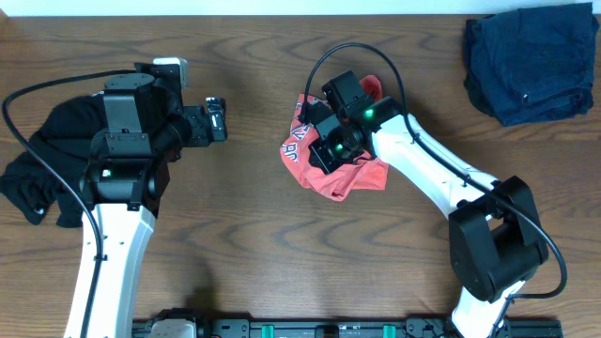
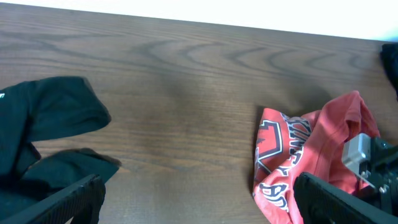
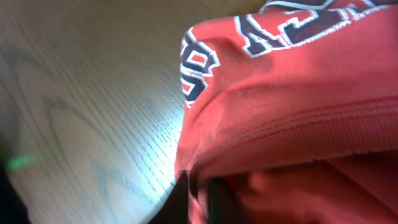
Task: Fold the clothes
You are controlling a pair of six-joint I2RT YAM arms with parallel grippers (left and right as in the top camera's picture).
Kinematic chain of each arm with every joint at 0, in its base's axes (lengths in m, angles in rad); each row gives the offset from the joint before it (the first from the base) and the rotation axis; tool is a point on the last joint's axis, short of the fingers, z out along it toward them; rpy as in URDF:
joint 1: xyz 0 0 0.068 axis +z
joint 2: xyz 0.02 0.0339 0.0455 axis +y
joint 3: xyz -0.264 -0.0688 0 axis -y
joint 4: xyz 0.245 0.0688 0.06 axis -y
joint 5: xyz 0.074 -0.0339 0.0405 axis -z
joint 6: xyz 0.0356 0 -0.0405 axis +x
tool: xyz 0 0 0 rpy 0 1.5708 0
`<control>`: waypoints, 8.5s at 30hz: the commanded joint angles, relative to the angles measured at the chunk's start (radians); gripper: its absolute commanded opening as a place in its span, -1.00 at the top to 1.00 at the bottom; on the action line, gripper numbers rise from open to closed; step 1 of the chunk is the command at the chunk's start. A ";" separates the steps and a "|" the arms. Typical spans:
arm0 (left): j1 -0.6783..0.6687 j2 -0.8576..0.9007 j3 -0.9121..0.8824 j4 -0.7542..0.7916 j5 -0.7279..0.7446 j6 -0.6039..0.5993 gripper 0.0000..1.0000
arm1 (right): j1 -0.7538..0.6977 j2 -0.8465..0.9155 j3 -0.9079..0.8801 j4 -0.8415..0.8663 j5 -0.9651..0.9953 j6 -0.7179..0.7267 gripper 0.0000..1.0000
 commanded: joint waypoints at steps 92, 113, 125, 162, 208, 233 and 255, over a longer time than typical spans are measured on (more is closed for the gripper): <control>0.005 0.046 0.013 -0.006 -0.013 0.017 -0.96 | -0.517 -0.023 0.168 -0.205 -0.016 -0.020 -0.82; 0.005 0.061 0.013 -0.006 -0.013 0.017 -0.96 | -0.602 0.240 0.093 -0.195 -0.283 -0.206 -0.54; 0.005 0.072 0.013 -0.006 -0.013 0.017 -0.96 | -0.556 0.378 0.093 -0.169 -0.408 -0.216 -0.36; 0.005 0.098 0.013 -0.006 -0.013 0.017 -0.96 | -0.470 -0.059 0.116 0.086 -0.568 0.066 0.97; 0.005 0.126 0.013 0.055 -0.013 0.017 -0.96 | -0.899 0.014 0.116 1.262 0.000 0.595 0.98; 0.004 0.146 0.013 0.091 -0.012 0.017 -0.96 | -0.999 0.211 0.239 1.170 -0.144 0.472 0.98; 0.002 0.194 0.013 0.091 0.025 -0.013 -0.96 | -1.120 0.123 0.239 0.407 -0.154 0.253 0.52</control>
